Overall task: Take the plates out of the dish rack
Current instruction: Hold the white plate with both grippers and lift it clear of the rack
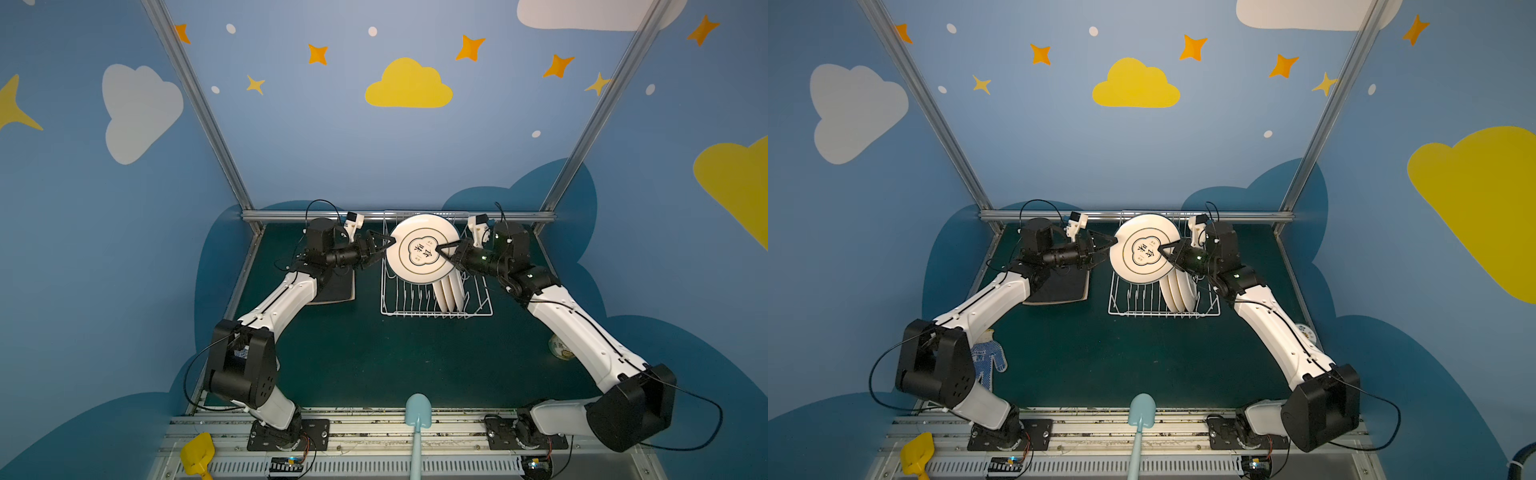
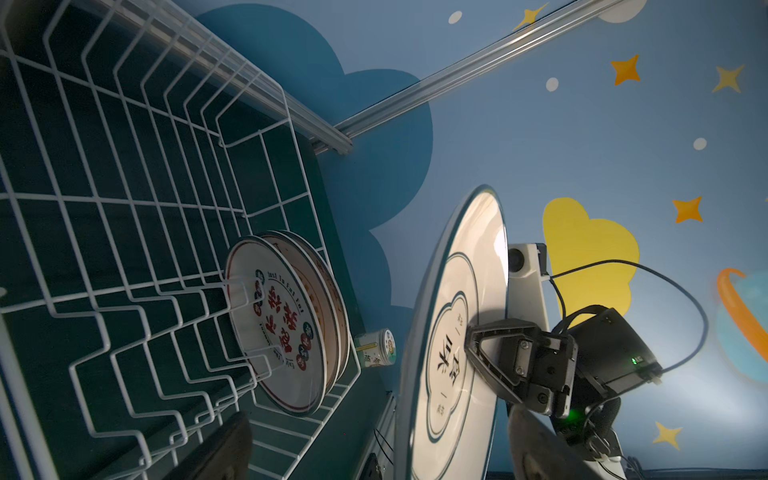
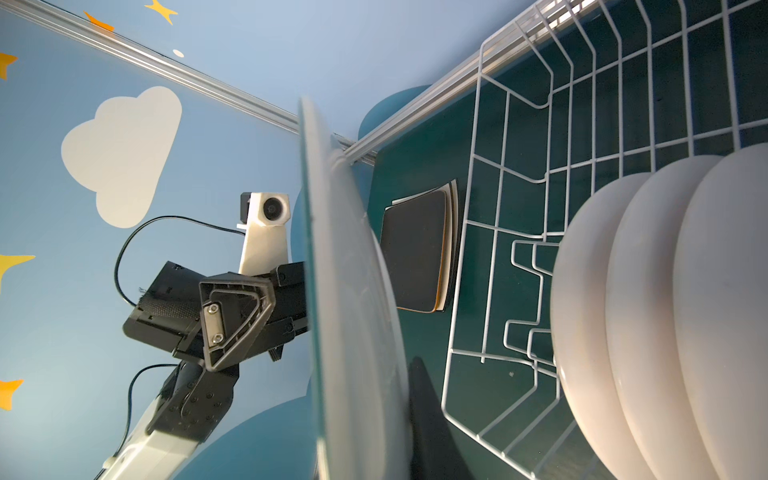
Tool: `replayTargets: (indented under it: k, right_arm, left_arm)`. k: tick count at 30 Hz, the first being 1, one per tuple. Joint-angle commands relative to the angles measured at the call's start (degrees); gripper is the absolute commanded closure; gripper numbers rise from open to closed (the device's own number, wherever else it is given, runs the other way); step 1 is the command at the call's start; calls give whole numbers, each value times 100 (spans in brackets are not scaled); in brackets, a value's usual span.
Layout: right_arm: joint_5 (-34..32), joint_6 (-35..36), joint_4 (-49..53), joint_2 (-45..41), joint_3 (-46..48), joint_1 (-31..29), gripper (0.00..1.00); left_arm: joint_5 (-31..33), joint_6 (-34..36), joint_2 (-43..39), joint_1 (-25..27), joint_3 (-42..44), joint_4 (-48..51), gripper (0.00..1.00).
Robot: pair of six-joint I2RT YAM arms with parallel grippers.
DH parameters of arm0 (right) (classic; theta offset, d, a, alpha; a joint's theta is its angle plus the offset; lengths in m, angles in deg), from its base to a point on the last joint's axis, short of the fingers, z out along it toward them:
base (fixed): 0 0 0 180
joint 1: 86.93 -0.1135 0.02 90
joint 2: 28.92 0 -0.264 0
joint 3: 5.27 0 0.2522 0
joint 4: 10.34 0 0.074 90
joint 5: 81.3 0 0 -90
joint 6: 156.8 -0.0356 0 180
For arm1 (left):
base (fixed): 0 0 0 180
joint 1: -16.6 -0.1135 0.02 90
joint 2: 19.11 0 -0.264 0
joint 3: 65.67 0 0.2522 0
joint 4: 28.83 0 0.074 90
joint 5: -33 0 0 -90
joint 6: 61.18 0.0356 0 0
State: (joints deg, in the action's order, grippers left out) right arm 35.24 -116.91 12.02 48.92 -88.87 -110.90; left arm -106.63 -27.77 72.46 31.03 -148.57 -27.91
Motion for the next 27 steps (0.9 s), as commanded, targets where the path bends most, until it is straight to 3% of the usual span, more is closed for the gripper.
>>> replayTargets:
  k: [1, 17, 27]
  right_arm:
    - [305, -45, -491, 76, -140, 24, 100]
    - [548, -402, -826, 411, -172, -38, 100]
    - [732, -474, -869, 532, -214, -47, 100]
  left_arm:
    - [-467, -333, 127, 43, -231, -339, 10]
    - [-598, -176, 353, 267, -385, -4, 39]
    - [-588, -220, 413, 313, -417, -7, 72]
